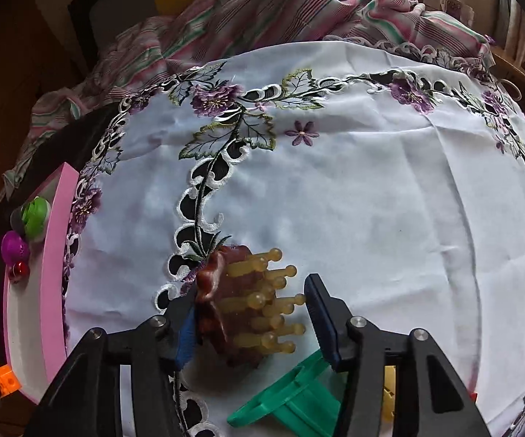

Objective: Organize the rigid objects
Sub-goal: 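Carry the orange block into the pink tray with the left tool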

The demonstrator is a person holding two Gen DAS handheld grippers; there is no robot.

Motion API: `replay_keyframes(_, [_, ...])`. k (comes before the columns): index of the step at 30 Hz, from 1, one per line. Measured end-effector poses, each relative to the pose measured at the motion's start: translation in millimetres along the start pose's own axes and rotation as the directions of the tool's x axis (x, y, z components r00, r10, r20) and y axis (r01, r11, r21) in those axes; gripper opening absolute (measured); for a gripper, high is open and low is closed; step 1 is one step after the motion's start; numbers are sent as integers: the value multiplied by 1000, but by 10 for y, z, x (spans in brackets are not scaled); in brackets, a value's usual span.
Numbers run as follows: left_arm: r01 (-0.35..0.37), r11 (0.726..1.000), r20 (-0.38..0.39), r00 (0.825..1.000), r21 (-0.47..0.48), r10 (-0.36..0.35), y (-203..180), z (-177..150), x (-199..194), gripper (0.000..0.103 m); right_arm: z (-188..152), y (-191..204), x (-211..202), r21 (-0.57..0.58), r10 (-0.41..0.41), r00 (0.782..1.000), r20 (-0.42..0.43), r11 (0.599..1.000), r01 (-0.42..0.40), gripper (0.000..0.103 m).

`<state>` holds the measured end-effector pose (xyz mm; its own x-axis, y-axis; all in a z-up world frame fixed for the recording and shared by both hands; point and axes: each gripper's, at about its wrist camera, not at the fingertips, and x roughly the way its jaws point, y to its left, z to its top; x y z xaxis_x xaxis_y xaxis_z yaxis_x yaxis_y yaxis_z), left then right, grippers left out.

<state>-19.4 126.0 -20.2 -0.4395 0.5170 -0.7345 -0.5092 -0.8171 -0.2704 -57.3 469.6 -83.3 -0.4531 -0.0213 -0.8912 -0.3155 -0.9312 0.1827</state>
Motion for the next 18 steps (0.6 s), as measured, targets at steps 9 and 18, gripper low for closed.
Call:
replay_keyframes(9, [-42,999,11,999,-11,42,75,-21,-27,63,5,38,19,-13,-17,1000,-6,1000,17,54])
replay_keyframes(18, [-98,995,19,995,-28,98,211,-55,-108,63,-20,54,16,-27,-25,1000,-2,999,25,54])
